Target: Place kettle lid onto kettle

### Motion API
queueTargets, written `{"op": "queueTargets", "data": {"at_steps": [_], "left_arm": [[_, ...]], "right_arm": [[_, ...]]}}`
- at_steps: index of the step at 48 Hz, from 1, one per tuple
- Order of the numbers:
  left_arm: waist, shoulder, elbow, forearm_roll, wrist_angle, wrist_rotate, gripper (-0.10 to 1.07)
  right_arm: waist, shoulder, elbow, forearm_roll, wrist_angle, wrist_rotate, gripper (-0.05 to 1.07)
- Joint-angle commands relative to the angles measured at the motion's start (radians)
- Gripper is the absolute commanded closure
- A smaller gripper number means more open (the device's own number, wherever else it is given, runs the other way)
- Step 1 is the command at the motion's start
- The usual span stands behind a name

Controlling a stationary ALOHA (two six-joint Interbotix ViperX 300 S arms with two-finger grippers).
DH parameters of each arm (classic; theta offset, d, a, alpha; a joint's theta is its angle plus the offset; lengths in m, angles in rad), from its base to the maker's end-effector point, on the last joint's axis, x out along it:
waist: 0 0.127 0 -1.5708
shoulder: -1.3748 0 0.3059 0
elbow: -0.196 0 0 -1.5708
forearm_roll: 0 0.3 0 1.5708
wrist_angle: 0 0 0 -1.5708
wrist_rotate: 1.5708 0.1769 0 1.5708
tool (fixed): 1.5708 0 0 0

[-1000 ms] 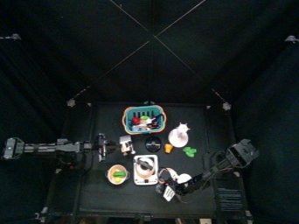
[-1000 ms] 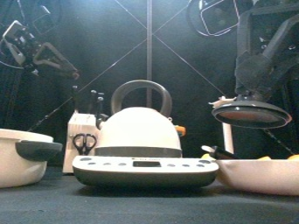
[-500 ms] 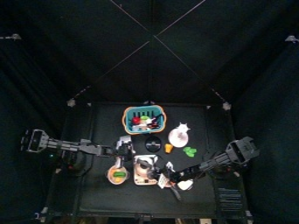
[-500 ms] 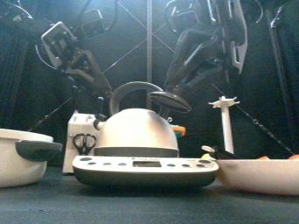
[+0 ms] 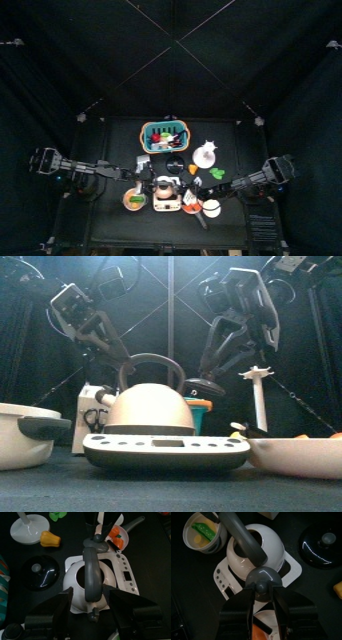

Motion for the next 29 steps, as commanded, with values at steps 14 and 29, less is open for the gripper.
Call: {"op": "queueTargets", "data": {"at_steps": [14, 29], "left_arm": [[0.002, -0.031, -0.018, -0.078, 0.077, 0.000, 0.29], [-0.015, -0.029, -0.035, -0.130, 0.064, 0.002, 0.29]], "right_arm": [[-0.017, 0.046, -0.074, -0.063, -0.147, 0.002, 0.43], [-0.061, 0.026, -0.058, -0.075, -0.118, 0.000, 0.43]]}}
